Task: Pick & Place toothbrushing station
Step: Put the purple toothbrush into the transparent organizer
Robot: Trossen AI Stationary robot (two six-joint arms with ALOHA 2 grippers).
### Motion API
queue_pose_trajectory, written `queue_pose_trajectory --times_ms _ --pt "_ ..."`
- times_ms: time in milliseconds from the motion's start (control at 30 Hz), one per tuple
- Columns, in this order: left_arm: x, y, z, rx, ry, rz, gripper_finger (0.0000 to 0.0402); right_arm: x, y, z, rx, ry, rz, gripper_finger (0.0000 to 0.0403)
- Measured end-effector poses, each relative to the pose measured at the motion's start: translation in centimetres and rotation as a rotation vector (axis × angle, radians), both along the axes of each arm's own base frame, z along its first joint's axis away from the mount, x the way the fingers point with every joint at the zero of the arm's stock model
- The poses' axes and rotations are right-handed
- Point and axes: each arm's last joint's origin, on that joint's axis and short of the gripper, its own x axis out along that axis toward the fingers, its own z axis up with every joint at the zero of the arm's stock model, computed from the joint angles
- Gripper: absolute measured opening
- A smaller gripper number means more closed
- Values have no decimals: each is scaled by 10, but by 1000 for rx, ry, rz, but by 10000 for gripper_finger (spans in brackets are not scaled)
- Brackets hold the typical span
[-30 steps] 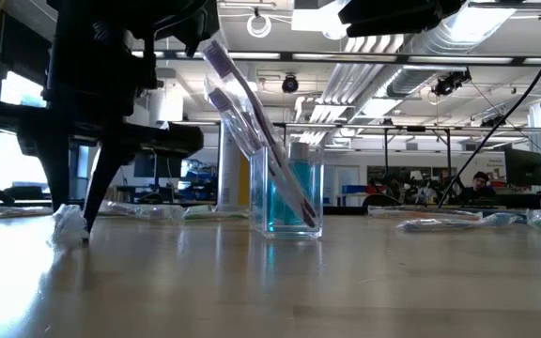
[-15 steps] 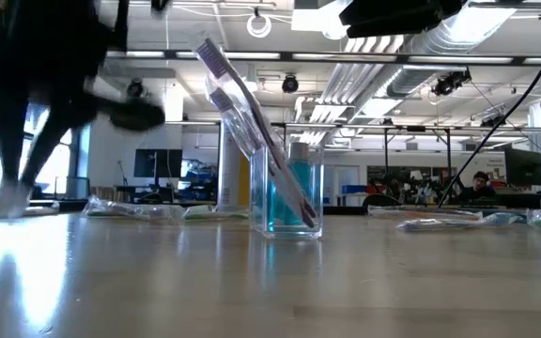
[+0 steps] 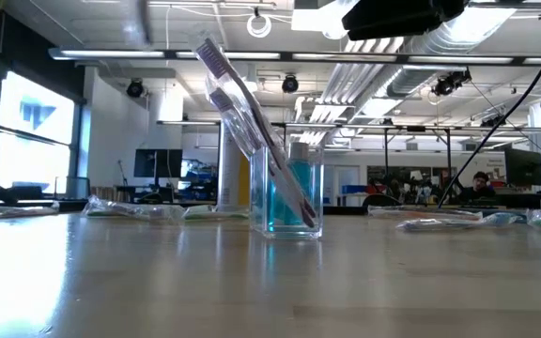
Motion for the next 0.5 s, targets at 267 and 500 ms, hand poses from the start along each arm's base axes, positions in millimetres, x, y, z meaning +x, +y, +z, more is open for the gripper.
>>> queue_pose_trajectory --times_ms 267,500 --pt "30 24 7 -67 -310 74 1 -2 3 -2 37 21 39 275" --pt "47 45 31 -333 -485 234 0 -5 20 1 69 27 242 275"
